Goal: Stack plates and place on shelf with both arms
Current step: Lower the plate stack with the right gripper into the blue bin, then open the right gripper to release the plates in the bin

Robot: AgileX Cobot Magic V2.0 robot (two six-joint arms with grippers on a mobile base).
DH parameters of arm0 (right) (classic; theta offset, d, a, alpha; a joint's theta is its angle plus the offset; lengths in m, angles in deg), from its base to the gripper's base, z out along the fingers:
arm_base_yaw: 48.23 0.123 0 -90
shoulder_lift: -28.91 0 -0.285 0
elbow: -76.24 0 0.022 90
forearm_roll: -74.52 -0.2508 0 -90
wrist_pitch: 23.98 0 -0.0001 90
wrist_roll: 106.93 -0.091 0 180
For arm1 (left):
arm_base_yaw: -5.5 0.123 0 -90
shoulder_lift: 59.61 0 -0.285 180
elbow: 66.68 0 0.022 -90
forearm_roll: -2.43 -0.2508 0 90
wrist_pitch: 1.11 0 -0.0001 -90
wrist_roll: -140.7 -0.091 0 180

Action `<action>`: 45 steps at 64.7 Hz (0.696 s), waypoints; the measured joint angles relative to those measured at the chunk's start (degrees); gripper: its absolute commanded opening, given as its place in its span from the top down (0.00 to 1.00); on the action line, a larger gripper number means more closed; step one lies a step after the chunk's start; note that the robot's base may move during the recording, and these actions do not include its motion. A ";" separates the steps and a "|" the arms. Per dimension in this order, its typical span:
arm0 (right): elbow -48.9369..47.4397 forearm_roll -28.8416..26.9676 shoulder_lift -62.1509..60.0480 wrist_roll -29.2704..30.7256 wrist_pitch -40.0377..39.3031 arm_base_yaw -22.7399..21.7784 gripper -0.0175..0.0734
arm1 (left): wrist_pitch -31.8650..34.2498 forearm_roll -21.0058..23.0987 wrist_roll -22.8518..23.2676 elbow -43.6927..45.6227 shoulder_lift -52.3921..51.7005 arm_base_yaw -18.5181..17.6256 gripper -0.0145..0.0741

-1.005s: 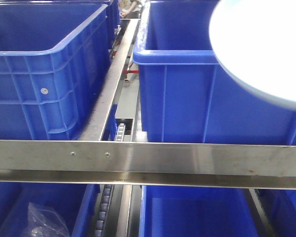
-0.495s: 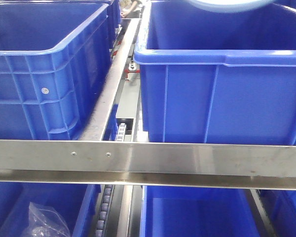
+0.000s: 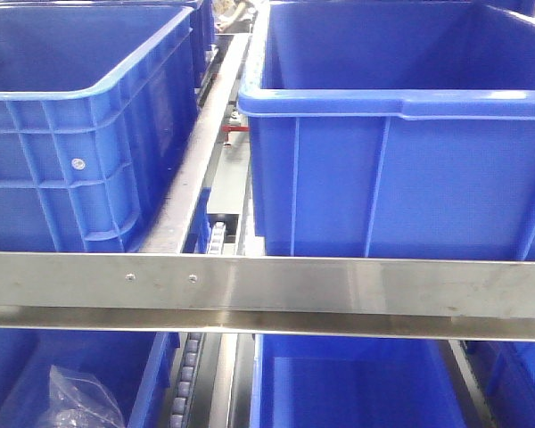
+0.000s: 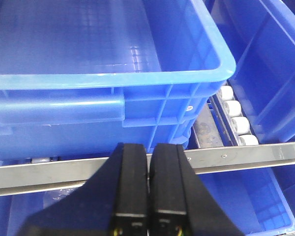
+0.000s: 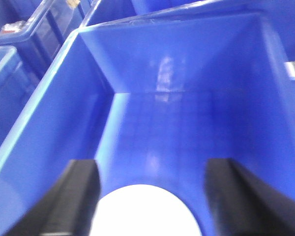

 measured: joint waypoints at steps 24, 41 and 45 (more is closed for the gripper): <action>22.77 0.00 -24.53 0.00 1.18 -6.33 0.75 | 0.00 0.00 0.00 0.00 0.00 0.00 0.74; 30.81 0.00 -31.02 0.00 1.72 -6.56 0.74 | 0.00 0.00 0.00 0.00 0.00 0.00 0.74; 31.20 0.00 -31.02 0.00 2.51 -6.56 0.74 | 0.00 0.00 0.00 0.00 0.00 0.00 0.74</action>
